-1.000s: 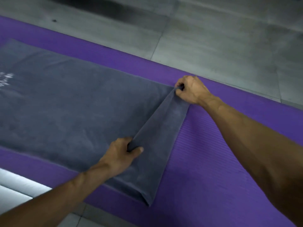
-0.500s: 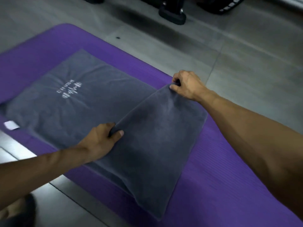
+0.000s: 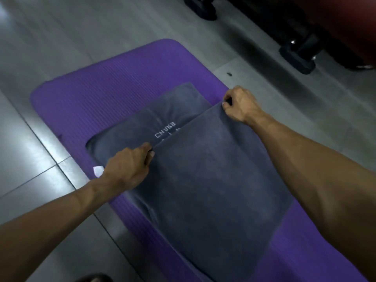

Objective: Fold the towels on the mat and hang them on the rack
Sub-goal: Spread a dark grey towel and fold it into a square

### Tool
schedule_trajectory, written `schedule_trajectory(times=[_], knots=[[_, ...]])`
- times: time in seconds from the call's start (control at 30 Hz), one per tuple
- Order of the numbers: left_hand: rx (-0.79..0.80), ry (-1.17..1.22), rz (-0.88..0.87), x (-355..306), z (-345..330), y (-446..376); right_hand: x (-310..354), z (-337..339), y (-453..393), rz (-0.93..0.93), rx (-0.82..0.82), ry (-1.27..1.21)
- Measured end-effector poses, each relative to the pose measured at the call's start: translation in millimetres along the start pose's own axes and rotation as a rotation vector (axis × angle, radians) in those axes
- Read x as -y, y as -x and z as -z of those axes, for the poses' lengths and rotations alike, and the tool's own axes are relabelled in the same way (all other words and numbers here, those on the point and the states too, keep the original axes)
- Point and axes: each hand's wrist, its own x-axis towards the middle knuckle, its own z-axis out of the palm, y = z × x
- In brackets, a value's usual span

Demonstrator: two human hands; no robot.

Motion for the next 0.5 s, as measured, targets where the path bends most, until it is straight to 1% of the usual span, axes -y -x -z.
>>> schedule_trajectory(times=[0.13, 0.23, 0.3, 0.4, 0.47, 0.5], knots=[[0.021, 0.023, 0.033, 40.4, 18.3, -30.3, 42.9, -21.4, -50.6, -0.013, -0.014, 0.099], [0.068, 0.095, 0.064, 68.8, 30.3, -53.8, 65.6, -38.5, -80.5, -0.008, -0.001, 0.139], [0.073, 0.094, 0.072, 86.0, 34.4, -66.6, 78.1, -48.2, -100.6, 0.014, 0.015, 0.161], [0.052, 0.025, 0.094, 103.2, 36.0, -79.9, 92.5, -68.5, -126.1, 0.026, 0.051, 0.200], [0.018, -0.141, 0.109, 111.3, 36.2, -84.2, 99.6, -87.5, -137.2, 0.007, 0.106, 0.215], [-0.041, -0.230, 0.098, 110.6, 37.5, -83.9, 100.5, -95.1, -138.6, -0.009, 0.120, 0.201]])
